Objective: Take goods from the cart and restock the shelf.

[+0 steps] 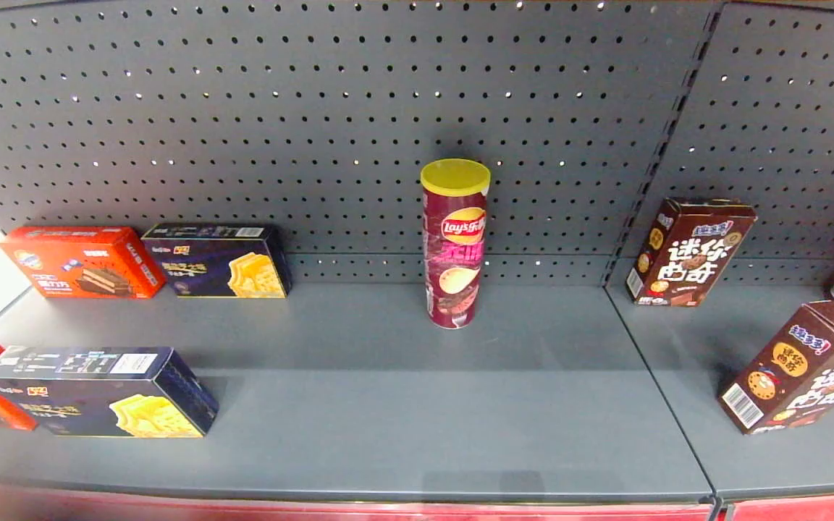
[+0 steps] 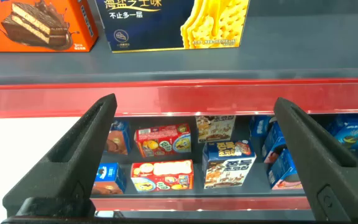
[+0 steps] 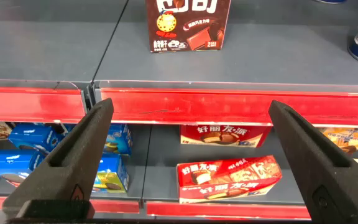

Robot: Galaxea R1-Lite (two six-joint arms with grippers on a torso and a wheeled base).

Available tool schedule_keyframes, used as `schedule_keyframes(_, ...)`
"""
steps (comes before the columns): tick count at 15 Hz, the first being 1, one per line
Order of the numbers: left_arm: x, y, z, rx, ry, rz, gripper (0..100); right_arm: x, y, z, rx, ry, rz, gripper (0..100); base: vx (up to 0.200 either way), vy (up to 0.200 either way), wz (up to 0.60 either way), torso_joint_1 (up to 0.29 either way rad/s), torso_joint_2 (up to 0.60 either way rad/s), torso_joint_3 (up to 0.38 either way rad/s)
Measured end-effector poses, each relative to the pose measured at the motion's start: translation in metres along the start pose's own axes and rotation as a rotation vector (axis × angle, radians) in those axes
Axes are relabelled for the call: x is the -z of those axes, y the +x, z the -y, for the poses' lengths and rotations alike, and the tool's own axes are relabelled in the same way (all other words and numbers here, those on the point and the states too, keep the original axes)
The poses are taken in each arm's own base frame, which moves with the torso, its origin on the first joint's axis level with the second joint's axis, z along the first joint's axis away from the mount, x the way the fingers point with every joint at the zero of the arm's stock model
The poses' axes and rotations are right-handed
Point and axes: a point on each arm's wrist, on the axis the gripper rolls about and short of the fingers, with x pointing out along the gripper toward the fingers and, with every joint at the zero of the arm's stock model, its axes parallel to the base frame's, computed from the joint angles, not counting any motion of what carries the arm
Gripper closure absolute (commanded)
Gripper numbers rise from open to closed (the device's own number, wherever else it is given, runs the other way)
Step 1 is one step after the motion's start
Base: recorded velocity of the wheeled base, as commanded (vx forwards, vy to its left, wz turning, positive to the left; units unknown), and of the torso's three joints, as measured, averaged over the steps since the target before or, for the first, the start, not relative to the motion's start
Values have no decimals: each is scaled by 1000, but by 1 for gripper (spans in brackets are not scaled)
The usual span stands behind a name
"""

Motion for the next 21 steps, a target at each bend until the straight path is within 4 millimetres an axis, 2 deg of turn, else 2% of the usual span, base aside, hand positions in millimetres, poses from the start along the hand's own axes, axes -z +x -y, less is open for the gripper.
schedule_keyframes(9,0,0,0,0,0,0,0,0,0,0,0,0,0,0,0,0,0,0,0,0)
schedule_keyframes(21,0,0,0,2,0,0,0,0,0,0,0,1,0,0,0,0,600,4,2,3)
